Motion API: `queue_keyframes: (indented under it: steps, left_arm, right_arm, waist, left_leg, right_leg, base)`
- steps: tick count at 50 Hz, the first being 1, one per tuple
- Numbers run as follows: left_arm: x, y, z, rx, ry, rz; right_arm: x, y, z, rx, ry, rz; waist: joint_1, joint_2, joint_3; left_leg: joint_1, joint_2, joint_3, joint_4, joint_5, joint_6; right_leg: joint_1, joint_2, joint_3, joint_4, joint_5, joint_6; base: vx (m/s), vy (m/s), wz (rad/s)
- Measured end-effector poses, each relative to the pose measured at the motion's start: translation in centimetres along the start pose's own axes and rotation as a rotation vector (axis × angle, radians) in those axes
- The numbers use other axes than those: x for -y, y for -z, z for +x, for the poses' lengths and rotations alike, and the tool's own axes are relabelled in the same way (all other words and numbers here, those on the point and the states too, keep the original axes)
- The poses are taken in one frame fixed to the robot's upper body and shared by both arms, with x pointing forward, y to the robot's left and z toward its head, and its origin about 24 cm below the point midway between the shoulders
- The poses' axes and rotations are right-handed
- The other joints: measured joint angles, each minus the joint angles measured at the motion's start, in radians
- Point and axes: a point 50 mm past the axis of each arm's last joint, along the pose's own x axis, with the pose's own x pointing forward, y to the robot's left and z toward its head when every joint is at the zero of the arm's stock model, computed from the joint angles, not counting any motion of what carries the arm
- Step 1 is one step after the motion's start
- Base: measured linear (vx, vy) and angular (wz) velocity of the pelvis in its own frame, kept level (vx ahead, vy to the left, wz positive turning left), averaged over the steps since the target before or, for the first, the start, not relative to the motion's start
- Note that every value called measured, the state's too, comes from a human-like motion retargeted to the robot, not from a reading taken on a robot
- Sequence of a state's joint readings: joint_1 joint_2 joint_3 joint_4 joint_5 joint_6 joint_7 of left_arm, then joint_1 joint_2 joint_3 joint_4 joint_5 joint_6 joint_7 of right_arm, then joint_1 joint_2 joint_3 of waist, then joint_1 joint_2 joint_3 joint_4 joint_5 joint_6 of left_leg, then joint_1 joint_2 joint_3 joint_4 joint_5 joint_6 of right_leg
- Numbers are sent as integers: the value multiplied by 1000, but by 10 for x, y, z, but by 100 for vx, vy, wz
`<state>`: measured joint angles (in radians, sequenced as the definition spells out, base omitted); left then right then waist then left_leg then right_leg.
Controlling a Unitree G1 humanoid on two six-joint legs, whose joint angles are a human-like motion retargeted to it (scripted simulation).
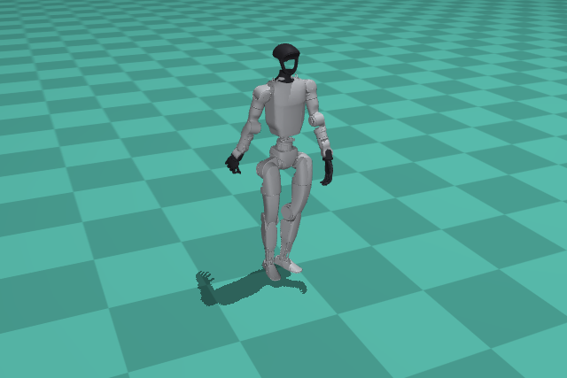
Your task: In place motions
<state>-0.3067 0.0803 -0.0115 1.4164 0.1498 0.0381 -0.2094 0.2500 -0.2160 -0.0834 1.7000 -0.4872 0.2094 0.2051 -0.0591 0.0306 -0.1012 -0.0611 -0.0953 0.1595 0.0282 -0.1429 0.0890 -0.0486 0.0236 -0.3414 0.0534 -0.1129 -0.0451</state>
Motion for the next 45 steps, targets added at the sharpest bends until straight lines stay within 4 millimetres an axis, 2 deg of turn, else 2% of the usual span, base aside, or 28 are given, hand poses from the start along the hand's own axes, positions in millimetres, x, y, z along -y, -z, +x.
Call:
queue_keyframes:
  steps: [4,7,10,13,16,20,25,30,35,40,45]
  left_arm:
    - [8,39,-2,-111,26,-40]
    - [16,82,-8,-241,34,-104]
    - [28,132,-23,-400,39,-200]
    - [38,179,-44,-548,42,-297]
    - [47,219,-67,-658,45,-376]
    - [52,258,-95,-756,48,-451]
    - [58,280,-115,-823,29,-519]
    - [61,273,-108,-812,27,-542]
    - [52,239,-80,-729,4,-429]
    - [33,181,-45,-576,-7,-270]
    - [7,104,-16,-336,-21,-160]
  right_arm:
    - [-1,-41,-11,91,-9,-136]
    - [2,-82,-28,184,43,-274]
    - [7,-129,-52,304,132,-451]
    - [8,-174,-84,436,191,-601]
    - [4,-210,-115,579,227,-674]
    - [-5,-243,-151,776,238,-682]
    - [-16,-259,-171,919,182,-648]
    - [-18,-250,-159,885,141,-655]
    - [-10,-219,-121,721,169,-659]
    - [4,-162,-72,465,163,-563]
    - [14,-95,-35,245,107,-342]
  waist:
    - [-1,7,0]
    - [-113,19,6]
    - [-13,15,7]
    - [3,15,10]
    - [2,19,7]
    - [5,17,4]
    - [1,12,3]
    - [-9,3,3]
    - [-27,-4,5]
    - [-43,-8,9]
    - [-54,-4,7]
  left_leg:
    - [-2,-5,-25,0,4,0]
    - [-12,-31,-150,10,23,5]
    - [-1,-17,-62,0,13,3]
    - [1,-18,-50,-1,12,4]
    - [-1,-18,-52,-1,14,4]
    - [-3,-21,-55,0,15,5]
    - [-4,-20,-55,1,16,5]
    - [-3,-17,-51,1,16,4]
    - [-1,-11,-40,-1,14,3]
    - [3,-4,-30,-4,11,2]
    - [0,7,-7,-5,7,-1]
  right_leg:
    - [6,-6,-15,-4,-1,4]
    - [15,-18,-131,-18,6,0]
    - [16,-8,-38,-9,-1,0]
    - [19,1,-24,-12,-3,-7]
    - [18,-1,-30,-12,-3,-5]
    - [18,-4,-34,-11,-5,-5]
    - [19,-6,-40,-9,-6,-4]
    - [17,-5,-37,-7,-5,-4]
    - [12,0,-23,-6,-1,-5]
    - [9,6,-4,-7,5,-6]
    - [-1,11,9,-8,9,-6]
  base:
    - [0,2,30]
    - [0,4,165]
    - [0,4,-95]
    - [0,0,0]
    - [1,1,6]
    - [0,0,0]
    - [0,0,0]
    - [0,-1,-2]
    - [-1,-6,-20]
    - [-3,-5,-31]
    - [-3,-2,-29]
